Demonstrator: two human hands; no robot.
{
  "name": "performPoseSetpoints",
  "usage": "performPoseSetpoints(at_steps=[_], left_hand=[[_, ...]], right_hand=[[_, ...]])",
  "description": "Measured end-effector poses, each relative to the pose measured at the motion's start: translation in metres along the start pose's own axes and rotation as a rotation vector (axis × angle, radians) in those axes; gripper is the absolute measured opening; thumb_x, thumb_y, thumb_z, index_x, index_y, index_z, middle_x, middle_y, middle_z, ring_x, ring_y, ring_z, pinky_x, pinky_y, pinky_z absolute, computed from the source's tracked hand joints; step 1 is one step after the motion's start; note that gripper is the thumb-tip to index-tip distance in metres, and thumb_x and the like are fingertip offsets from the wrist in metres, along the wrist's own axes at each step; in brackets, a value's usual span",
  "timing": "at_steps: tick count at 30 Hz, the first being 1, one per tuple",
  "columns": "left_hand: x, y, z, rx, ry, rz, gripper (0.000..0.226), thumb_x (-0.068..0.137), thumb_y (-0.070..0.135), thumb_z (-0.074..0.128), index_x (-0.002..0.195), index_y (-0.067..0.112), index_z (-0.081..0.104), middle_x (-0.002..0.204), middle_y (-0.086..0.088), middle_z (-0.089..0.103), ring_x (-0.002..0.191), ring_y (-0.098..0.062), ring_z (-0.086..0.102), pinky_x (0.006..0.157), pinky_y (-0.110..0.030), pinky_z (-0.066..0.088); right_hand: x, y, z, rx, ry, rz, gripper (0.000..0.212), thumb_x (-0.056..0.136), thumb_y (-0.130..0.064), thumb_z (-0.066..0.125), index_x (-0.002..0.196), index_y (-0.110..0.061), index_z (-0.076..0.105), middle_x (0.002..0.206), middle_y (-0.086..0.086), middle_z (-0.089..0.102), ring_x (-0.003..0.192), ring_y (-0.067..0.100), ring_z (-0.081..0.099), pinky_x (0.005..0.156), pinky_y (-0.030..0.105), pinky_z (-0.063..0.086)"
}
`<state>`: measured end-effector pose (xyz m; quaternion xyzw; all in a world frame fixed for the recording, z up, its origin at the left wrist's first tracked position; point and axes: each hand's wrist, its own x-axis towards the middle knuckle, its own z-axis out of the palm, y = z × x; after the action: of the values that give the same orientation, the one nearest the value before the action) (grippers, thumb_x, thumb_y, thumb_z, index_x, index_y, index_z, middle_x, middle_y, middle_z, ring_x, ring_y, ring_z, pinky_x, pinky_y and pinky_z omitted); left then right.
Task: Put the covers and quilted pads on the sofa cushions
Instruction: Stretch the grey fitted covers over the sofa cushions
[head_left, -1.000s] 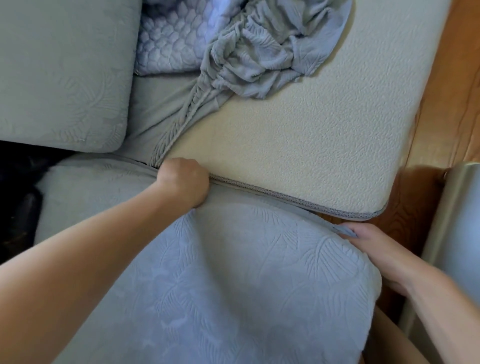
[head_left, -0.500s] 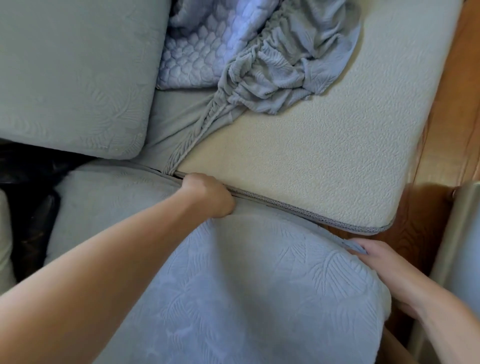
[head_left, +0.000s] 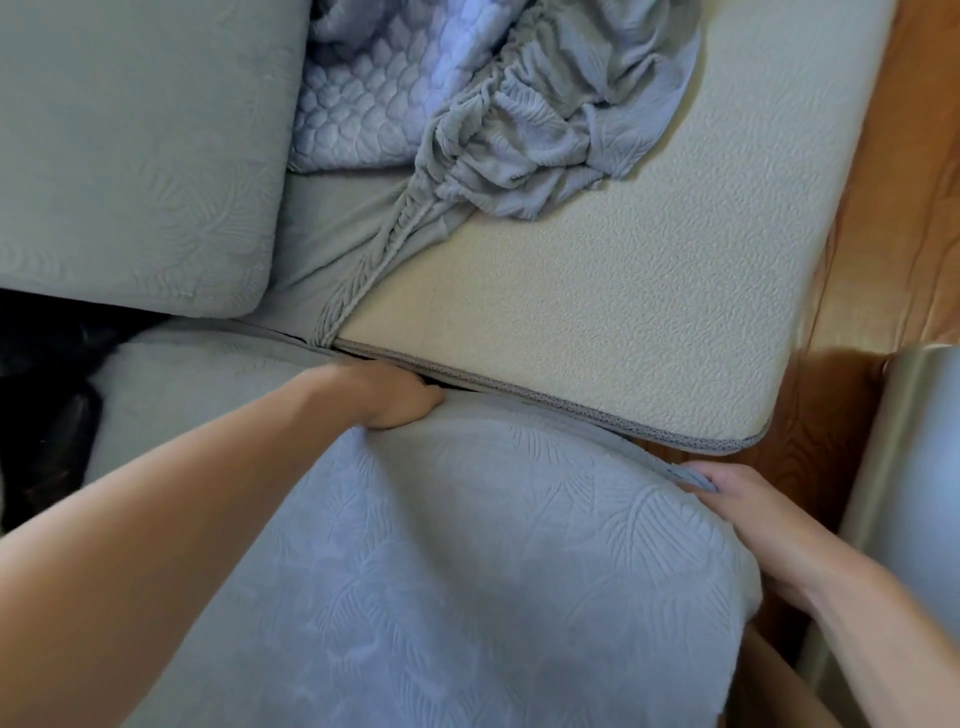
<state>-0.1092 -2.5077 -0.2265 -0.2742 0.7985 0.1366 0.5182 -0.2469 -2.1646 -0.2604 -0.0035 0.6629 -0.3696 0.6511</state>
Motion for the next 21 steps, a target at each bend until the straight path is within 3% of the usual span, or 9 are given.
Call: performPoseSetpoints(at_steps=[2,5,7,8,11,13,15,18,21], left_hand=[[0.018,0.006,0.003,-0.048,0.108,0.086,0.025,0.100,0.040,0.036,0.100,0.037,0.062,0.121,0.006,0.062,0.116,-0.019,0.054,0.107,-0.037,0.038],[0.039,0.006,0.010,-0.038,0.079,0.135,0.030,0.100,0.039,0.039,0.117,0.036,0.062,0.130,0.007,0.061,0.118,-0.017,0.055,0.108,-0.039,0.039],[0.041,-0.003,0.010,-0.094,0.090,0.148,0.028,0.097,0.040,0.044,0.114,0.034,0.064,0.126,0.009,0.063,0.114,-0.015,0.056,0.107,-0.040,0.041],[0.039,-0.009,0.007,-0.135,0.022,0.124,0.027,0.094,0.042,0.047,0.112,0.034,0.066,0.123,0.012,0.063,0.113,-0.013,0.056,0.108,-0.040,0.041],[0.037,-0.016,-0.012,-0.087,-0.345,0.088,0.033,0.086,0.048,0.050,0.109,0.039,0.071,0.130,0.011,0.062,0.116,-0.013,0.057,0.111,-0.041,0.039],[0.044,-0.011,-0.020,0.018,-0.445,0.064,0.042,0.093,0.042,0.052,0.132,0.036,0.063,0.140,0.009,0.057,0.123,-0.017,0.054,0.113,-0.041,0.037],[0.048,-0.009,-0.019,0.146,-0.426,0.045,0.048,0.099,0.044,0.048,0.144,0.029,0.052,0.145,0.003,0.054,0.127,-0.021,0.052,0.113,-0.041,0.037],[0.045,-0.005,-0.006,0.220,-0.269,0.087,0.047,0.105,0.045,0.039,0.143,0.021,0.052,0.145,-0.004,0.053,0.127,-0.023,0.051,0.111,-0.037,0.037],[0.045,0.000,0.005,0.242,-0.184,0.049,0.043,0.108,0.036,0.035,0.129,0.009,0.061,0.137,-0.013,0.059,0.122,-0.027,0.055,0.104,-0.033,0.039]], right_hand=[[0.004,0.004,-0.002,0.004,-0.014,0.007,0.019,0.096,-0.016,0.065,0.083,-0.008,0.076,0.092,0.018,0.074,0.075,0.014,0.064,0.073,0.032,0.043],[0.018,0.013,-0.007,0.070,-0.038,0.053,0.014,0.095,-0.010,0.064,0.089,-0.006,0.077,0.101,0.022,0.073,0.082,0.020,0.065,0.080,0.035,0.044],[0.025,0.019,-0.010,0.135,-0.053,0.073,0.014,0.092,-0.013,0.068,0.096,-0.002,0.076,0.109,0.027,0.070,0.089,0.025,0.065,0.085,0.040,0.044],[0.025,0.021,-0.010,0.168,-0.059,0.087,0.020,0.087,-0.018,0.073,0.098,-0.001,0.075,0.110,0.028,0.069,0.090,0.026,0.065,0.087,0.041,0.043],[0.024,0.023,-0.008,0.217,-0.104,0.188,0.065,0.058,-0.038,0.092,0.105,0.003,0.073,0.111,0.030,0.068,0.097,0.033,0.065,0.092,0.044,0.044],[0.027,0.014,-0.008,0.225,-0.119,0.274,0.049,0.072,-0.024,0.085,0.110,0.005,0.072,0.111,0.028,0.070,0.106,0.038,0.067,0.105,0.050,0.045],[0.034,0.005,-0.007,0.166,-0.116,0.331,0.026,0.087,-0.011,0.072,0.109,0.002,0.073,0.108,0.023,0.073,0.106,0.036,0.069,0.105,0.055,0.047],[0.041,0.001,-0.009,0.095,-0.136,0.332,0.021,0.090,-0.012,0.070,0.109,-0.003,0.075,0.108,0.019,0.074,0.104,0.032,0.071,0.102,0.054,0.050],[0.035,0.007,-0.005,0.114,-0.117,0.301,0.015,0.091,-0.014,0.069,0.100,-0.006,0.078,0.105,0.018,0.075,0.098,0.029,0.073,0.096,0.044,0.054]])
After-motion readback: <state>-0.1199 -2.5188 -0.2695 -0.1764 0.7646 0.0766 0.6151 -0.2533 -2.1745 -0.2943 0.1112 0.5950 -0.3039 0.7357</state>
